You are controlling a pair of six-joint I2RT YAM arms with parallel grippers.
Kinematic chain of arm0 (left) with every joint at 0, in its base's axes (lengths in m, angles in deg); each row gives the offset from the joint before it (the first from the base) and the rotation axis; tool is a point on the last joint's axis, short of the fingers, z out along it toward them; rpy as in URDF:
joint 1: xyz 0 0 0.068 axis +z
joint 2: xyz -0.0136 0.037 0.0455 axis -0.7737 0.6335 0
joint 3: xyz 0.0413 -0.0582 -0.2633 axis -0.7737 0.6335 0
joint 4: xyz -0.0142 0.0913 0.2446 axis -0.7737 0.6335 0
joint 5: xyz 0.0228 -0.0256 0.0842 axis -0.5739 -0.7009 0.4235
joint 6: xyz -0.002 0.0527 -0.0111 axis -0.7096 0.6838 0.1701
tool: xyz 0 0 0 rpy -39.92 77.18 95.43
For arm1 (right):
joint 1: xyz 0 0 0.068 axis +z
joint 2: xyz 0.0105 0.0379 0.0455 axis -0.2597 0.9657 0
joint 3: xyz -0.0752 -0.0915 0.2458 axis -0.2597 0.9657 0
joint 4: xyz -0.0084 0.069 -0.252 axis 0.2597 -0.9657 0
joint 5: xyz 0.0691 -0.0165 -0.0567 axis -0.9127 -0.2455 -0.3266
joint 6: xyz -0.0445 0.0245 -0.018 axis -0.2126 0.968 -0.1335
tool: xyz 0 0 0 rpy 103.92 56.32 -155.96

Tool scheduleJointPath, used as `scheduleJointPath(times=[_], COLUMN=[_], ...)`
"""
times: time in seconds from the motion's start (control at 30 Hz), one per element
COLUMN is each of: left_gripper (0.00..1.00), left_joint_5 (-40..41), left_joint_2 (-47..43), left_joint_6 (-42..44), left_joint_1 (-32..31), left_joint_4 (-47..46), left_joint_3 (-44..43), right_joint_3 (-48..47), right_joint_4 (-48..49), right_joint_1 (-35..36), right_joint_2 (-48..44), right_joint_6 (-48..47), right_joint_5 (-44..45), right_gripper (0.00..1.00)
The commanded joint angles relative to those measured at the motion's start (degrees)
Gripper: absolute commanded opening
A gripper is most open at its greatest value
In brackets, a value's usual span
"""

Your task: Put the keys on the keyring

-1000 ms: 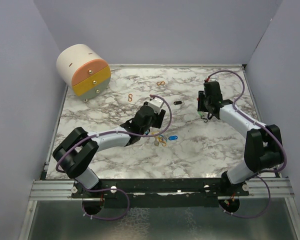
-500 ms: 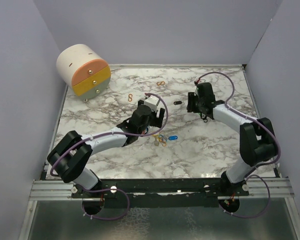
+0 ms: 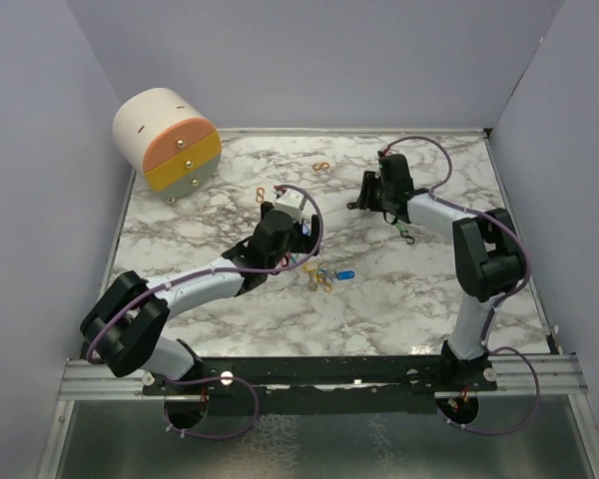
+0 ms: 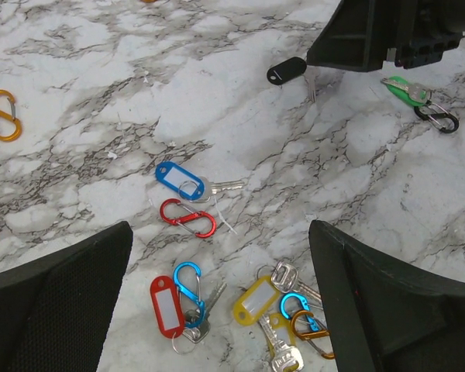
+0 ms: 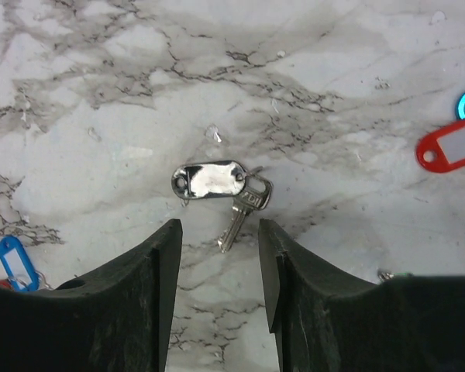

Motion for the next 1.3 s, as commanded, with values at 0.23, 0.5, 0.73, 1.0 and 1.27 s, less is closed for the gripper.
scheduleJointPath(times=[0.23,0.5,0.73,1.0,1.27], left_gripper=[0.99,0.99,0.99,0.99,0.99], left_joint_5=[3.5,3.2,3.1,3.2,3.0], left_joint_2=[-4.1,-4.1,-4.0,-3.9,-3.7], left_joint_6=[0.1,0.2,0.3,0.3,0.2], left_joint_1=[0.4,0.8,0.9,1.1,1.2], left_joint_4=[0.5,0.5,0.5,0.6,0.5], left_joint_3=[2.7,3.0,3.1,3.2,3.0], right_joint_3=[-8.5,-9.4,-10.1,-10.7,-6.0], right_joint_4=[0.6,-0.3,-0.8,-1.5,1.9], right_joint_1=[0.0,-0.1,0.0,0.0,0.0], right_joint_2=[7.7,9.3,10.6,12.0,7.0], right_joint_6=[3.8,4.3,4.6,4.8,2.1], right_joint_5=[-0.4,1.1,2.5,3.9,4.8], right_gripper=[0.41,0.4,0.36,0.07,0.01])
